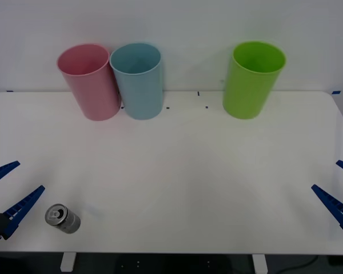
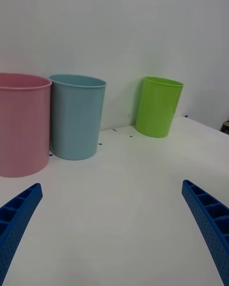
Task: Grasp the object on the table and drop it into the matching bin: aluminum can to the light blue bin, PET bottle to the pink bin.
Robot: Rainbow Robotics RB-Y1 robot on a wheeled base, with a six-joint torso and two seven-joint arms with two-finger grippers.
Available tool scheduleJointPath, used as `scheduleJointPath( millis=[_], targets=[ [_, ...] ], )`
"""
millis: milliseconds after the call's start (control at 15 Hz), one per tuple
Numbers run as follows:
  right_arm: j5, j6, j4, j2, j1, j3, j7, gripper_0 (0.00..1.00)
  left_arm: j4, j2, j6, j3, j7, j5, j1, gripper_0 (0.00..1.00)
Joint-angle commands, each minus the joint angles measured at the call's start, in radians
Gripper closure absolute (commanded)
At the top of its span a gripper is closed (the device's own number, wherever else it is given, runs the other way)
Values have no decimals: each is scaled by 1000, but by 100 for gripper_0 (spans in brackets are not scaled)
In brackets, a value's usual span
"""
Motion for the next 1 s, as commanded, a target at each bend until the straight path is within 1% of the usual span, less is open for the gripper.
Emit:
scheduleJointPath(
  millis=[67, 133, 533, 667, 867, 1000],
  targets=[
    [0, 0, 0, 0, 0, 0, 0, 0, 0, 0, 0, 0, 0, 0, 0, 0],
    [0, 0, 0, 0, 0, 0, 0, 0, 17, -13, -1, -5, -2, 0, 5, 0],
    [0, 0, 0, 0, 0, 0, 0, 0, 18, -1, -2, -10, -14, 26, 16, 0],
    [0, 0, 0, 0, 0, 0, 0, 0, 18, 27, -15, -7, -23, 38, 37, 0],
    [0, 0, 0, 0, 0, 0, 0, 0, 18, 91, -27, -11, -40, 76, 90, 0],
    [0, 0, 0, 0, 0, 0, 0, 0, 18, 125, -39, 1, -55, 78, 122, 0]
  ],
)
